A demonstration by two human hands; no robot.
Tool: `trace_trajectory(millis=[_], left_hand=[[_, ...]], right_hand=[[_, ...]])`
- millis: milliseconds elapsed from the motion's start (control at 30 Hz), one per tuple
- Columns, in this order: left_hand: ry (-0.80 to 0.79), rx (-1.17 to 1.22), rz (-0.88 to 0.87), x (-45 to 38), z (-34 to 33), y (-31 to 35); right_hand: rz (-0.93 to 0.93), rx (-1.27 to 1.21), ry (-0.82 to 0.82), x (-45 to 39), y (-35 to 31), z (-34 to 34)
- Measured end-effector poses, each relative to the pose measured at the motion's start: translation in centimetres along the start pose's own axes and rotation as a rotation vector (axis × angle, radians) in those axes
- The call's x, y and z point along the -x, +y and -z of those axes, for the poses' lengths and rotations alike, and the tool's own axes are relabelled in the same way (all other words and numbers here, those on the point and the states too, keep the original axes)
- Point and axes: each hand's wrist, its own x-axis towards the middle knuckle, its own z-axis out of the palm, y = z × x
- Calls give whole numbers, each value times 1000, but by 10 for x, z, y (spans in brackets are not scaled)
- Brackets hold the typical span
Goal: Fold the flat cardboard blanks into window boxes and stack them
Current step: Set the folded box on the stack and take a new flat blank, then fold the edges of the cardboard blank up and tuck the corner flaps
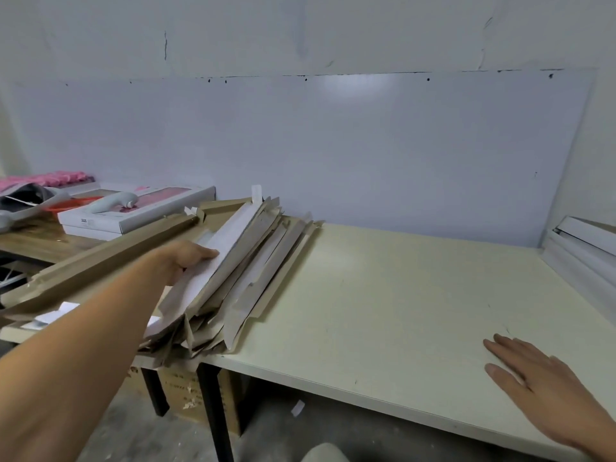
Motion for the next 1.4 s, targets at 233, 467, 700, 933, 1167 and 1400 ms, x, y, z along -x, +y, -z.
trace_trajectory(millis=[233,467,700,933,1167,1400], left_hand=[[606,-833,-495,47,-3,70],[834,-1216,-952,134,-67,101],[654,-1284,-1482,199,-153,68],[341,-1263,-1683,224,-224,3],[118,-1055,-1461,225,-227,-21],[90,-796,-1028,189,-198,-18]], right_hand=[[-10,-3,-6,3,-6,5],[-4,0,-2,3,-5,4],[43,-180,292,7,-8,14],[213,224,362,14,-10,35],[330,101,78,47,7,41],[170,-120,-42,53,18,50]])
